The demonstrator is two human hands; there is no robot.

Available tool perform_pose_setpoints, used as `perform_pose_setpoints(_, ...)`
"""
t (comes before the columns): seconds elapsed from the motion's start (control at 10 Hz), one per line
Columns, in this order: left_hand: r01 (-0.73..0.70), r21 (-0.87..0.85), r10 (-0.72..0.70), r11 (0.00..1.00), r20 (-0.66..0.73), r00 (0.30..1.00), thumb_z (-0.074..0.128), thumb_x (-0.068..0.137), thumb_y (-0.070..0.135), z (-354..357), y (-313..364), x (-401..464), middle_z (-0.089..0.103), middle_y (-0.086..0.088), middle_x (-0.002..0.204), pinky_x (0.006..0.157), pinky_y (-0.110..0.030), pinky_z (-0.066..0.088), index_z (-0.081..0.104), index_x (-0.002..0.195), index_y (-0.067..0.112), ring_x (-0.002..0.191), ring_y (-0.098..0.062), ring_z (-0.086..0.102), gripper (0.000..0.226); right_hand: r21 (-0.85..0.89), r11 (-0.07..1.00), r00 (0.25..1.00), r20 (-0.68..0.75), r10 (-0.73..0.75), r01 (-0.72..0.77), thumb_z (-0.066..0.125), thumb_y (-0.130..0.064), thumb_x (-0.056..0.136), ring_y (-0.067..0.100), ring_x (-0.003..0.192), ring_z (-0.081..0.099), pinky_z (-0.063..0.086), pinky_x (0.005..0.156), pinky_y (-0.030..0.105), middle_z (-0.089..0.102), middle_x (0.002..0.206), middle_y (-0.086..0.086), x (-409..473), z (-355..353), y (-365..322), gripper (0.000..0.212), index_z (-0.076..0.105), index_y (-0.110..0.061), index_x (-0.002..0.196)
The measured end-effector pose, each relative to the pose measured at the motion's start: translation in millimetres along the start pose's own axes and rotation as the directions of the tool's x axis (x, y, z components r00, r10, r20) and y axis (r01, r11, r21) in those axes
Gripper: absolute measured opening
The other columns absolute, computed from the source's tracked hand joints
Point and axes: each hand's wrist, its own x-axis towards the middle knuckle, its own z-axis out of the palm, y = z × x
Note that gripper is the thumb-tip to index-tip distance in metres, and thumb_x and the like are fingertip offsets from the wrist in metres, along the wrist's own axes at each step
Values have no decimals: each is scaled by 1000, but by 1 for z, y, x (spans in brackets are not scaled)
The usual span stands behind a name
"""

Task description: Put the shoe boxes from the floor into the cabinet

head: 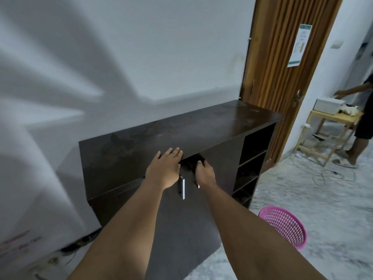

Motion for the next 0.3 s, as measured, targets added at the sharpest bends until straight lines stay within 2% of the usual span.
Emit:
perform_pose_setpoints(0.1, 41, -20, -40, 999, 48, 998, 36, 106, 23, -6, 11, -7, 10, 8, 171, 127, -45, 11, 14, 163, 23, 158, -16, 9, 61, -167, 980, 990, 104, -95, 111, 37, -40, 96, 39, 123, 61, 50, 104, 47, 65, 133, 18, -26, -19, -9, 53, 60, -12, 134)
perform_pose_setpoints(0.2, 104, -8, -104, 995, 24, 994, 43, 102, 24, -10, 27, -23, 8, 4, 172, 127, -45, 11, 12, 163, 18, 158, -20, 8, 69, -323, 925, 972, 182, -148, 202, 38, -33, 104, 37, 127, 58, 47, 106, 42, 62, 138, 17, -56, -37, -7, 47, 55, -11, 142)
perform_pose_setpoints(0.3, 119, 16, -118, 993, -35, 992, 42, 101, 24, -2, 46, -57, 6, -2, 172, 127, -47, 11, 14, 163, 14, 158, -25, 4, 68, -494, 835, 957, 264, -120, 241, 39, -40, 102, 35, 122, 60, 49, 102, 41, 64, 133, 15, -69, -53, 10, 50, 59, -9, 135)
